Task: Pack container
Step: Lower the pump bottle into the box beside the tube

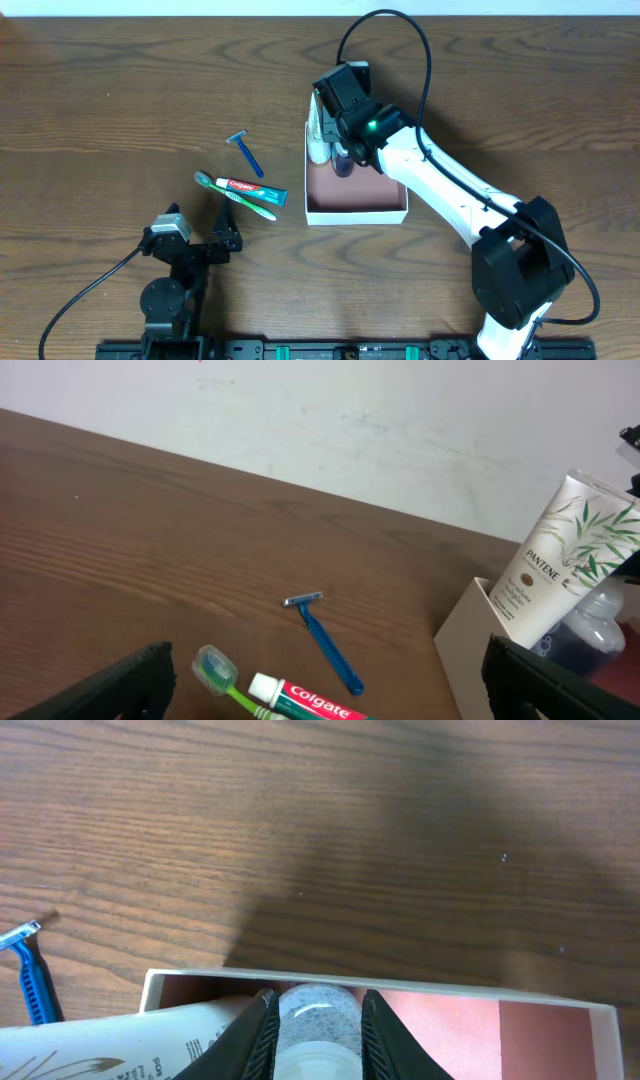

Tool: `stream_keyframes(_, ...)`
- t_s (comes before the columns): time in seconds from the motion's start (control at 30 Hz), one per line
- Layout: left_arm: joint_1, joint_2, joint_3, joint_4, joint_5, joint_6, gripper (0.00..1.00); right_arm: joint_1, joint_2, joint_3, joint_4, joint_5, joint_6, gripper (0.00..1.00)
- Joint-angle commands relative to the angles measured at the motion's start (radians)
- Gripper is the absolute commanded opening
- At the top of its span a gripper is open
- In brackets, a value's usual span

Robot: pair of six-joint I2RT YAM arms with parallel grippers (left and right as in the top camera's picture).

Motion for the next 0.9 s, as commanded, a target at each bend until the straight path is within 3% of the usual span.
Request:
stream_keyframes(0.0, 0.004, -0.006, -0.015, -0.036, 0.015, 0.016, 0.98, 0.009, -0.013, 0.013, 0.019, 0.022, 0.021, 0.2)
stream_keyframes(0.17, 0.004, -0.006, -0.015, -0.036, 0.015, 0.016, 0.98, 0.009, -0.013, 0.013, 0.018, 0.022, 0.021, 0.22)
stream_keyframes(0.43, 0.004, -0.006, -0.015, -0.036, 0.015, 0.016, 0.98, 0.008, -0.013, 0.013, 0.015, 0.014, 0.021, 0.33)
stream_keyframes(0.7, 0.004, -0.006, -0.015, -0.036, 0.015, 0.016, 0.98, 0.009, -0.013, 0.013, 0.01, 0.01, 0.021, 0.36)
stream_keyframes(0.87, 0.004, -0.006, -0.015, -0.036, 0.015, 0.016, 0.98, 0.009, -0.013, 0.013, 0.011, 0.007, 0.021, 0.51)
